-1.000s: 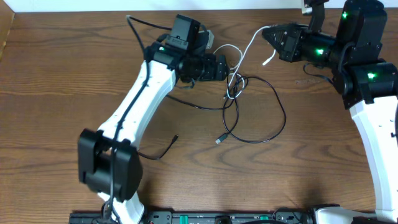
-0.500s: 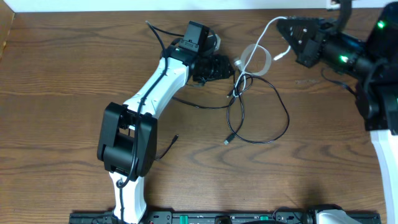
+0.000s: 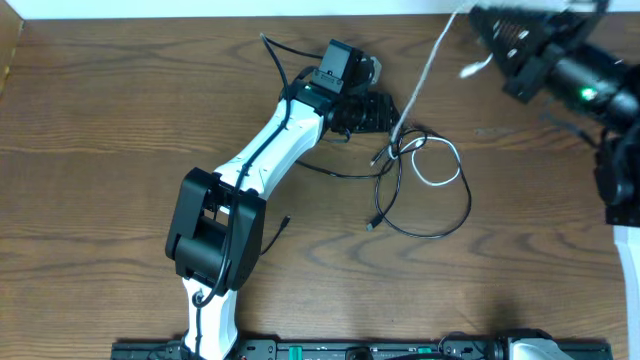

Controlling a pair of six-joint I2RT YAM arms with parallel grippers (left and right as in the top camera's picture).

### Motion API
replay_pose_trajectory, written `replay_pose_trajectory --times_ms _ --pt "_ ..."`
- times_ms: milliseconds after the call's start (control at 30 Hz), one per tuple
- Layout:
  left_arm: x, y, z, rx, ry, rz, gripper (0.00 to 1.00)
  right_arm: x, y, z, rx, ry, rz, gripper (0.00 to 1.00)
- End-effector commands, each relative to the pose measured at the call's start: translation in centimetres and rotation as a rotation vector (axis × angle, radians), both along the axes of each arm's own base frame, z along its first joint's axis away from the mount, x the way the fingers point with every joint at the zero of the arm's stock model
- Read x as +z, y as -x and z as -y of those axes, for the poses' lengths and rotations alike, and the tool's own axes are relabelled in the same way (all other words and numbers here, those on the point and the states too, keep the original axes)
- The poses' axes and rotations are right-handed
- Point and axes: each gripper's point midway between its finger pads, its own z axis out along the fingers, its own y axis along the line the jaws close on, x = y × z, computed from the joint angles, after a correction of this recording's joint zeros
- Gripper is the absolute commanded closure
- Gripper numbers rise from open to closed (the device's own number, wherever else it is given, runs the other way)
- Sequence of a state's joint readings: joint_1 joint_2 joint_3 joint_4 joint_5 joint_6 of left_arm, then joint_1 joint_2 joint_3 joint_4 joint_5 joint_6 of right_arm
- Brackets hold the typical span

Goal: Untangle cables
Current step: 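Pull the white cable far to the right with the right gripper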

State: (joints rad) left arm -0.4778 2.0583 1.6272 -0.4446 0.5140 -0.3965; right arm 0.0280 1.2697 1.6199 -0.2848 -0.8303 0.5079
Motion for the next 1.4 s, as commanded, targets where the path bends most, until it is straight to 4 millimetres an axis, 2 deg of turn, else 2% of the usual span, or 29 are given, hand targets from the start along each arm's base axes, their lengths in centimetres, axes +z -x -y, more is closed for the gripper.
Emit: replay_pose_trajectory --times_ms 0,100,333,500,567,633,700,800,867,967,1067,1200,1367 --pt "-1.1 -0.3 -0.6 0.025 -0.029 -0.01 0.34 4.4 1.9 1.2 0.001 -0.048 0.076 0.99" --pt "-1.1 -0.3 -0.5 0.023 -0.029 -0.011 0.34 4.4 1.8 2.1 -0.02 -0.044 0.07 0.99" --pt "-1.2 0.1 0.7 0.016 -0.016 -0.012 0.34 1.1 0.3 2.4 -0.029 -0.032 -0.072 0.99" --pt "-3.2 1.5 1.3 0.007 -0.046 -0.08 0.35 0.5 -0.4 2.5 -0.032 -0.033 -0.09 0.99" --pt "-4.1 1.9 1.0 0.007 -0.065 -0.112 0.43 0.3 -0.6 2.7 -0.04 -0.034 -0.099 0.99" --pt "-4.9 2.2 0.5 0.015 -0.097 -0.13 0.63 0.1 -1.0 3.1 -0.05 -0.035 -0.109 0.99" --pt "-5.9 1.9 -1.0 0.059 -0.181 -0.125 0.92 -0.4 -1.7 3.8 -0.075 -0.038 -0.128 0.99" --pt "-6.5 1.1 -3.8 0.129 -0.312 -0.091 0.93 -2.0 -3.3 5.5 -0.151 -0.045 -0.192 0.99" --pt "-5.4 0.3 -5.5 0.139 -0.349 -0.044 0.93 -4.0 -4.9 7.6 -0.247 -0.042 -0.263 0.99" --pt "-2.4 -0.8 -7.4 0.157 -0.333 0.011 0.93 -6.6 -6.7 10.5 -0.372 -0.023 -0.338 0.99" --pt "1.3 -1.5 -10.3 0.225 -0.307 0.049 0.93 -9.7 -8.3 14.5 -0.526 -0.006 -0.432 0.99" --pt "5.5 -1.0 -13.6 0.293 -0.29 0.076 0.92 -13.5 -9.8 18.7 -0.647 0.013 -0.539 0.99" --pt "9.6 -0.2 -16.1 0.348 -0.264 0.128 0.93 -18.7 -10.9 22.9 -0.716 0.001 -0.69 0.99"
